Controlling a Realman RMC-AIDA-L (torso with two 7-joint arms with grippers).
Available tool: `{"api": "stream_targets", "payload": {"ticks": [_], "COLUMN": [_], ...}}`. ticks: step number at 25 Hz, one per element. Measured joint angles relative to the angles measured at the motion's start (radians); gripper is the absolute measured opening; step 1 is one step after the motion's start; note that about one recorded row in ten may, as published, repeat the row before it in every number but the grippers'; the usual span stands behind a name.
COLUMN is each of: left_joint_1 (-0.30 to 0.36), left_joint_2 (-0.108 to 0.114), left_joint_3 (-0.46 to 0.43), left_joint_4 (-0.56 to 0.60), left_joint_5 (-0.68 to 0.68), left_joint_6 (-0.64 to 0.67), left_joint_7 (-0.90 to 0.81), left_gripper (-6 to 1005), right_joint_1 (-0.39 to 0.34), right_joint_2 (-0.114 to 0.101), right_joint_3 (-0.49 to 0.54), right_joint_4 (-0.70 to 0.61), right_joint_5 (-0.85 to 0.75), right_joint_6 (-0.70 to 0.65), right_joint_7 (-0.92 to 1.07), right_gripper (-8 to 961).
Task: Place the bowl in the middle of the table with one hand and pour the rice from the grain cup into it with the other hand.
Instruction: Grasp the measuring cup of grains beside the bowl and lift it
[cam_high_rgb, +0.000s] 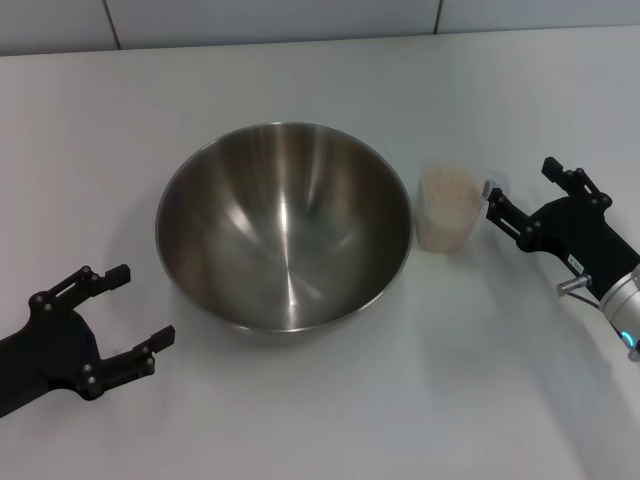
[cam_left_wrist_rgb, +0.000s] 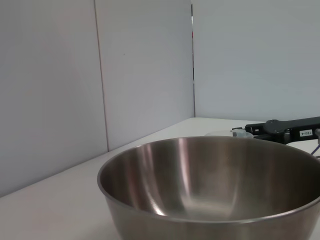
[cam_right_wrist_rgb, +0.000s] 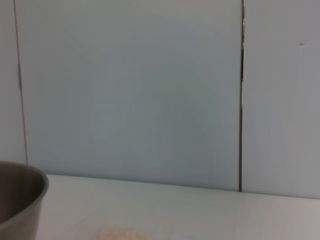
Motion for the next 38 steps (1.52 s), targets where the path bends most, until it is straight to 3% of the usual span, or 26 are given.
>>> {"api": "stream_targets", "payload": {"ticks": [15, 27, 32, 38], "left_joint_1": [-0.003, -0.010, -0.011, -0.012], "left_joint_2": [-0.001, -0.001, -0.001, -0.001], "left_joint_3": [0.002, 0.012, 0.014, 0.018], "left_joint_4": [0.000, 0.000, 0.000, 0.000], "left_joint_5": [0.000, 0.000, 0.000, 0.006], "left_joint_6": [0.001, 0.003, 0.003, 0.004], "left_joint_7": [0.000, -0.004, -0.008, -0.013], "left_gripper": [864, 864, 864, 864], "right_joint_1": [0.011, 0.012, 0.012, 0.008], "right_joint_2": [-0.001, 0.000, 0.000, 0.000], "right_joint_3": [0.003, 0.004, 0.005, 0.009], "right_joint_4": [0.004, 0.008, 0.014, 0.016], "right_joint_5": [-0.004, -0.006, -0.006, -0.003], "right_joint_6": [0.006, 0.002, 0.000, -0.046], "right_joint_7": [-0.002, -0.002, -0.002, -0.003], "right_gripper": [718, 276, 50, 14]}}
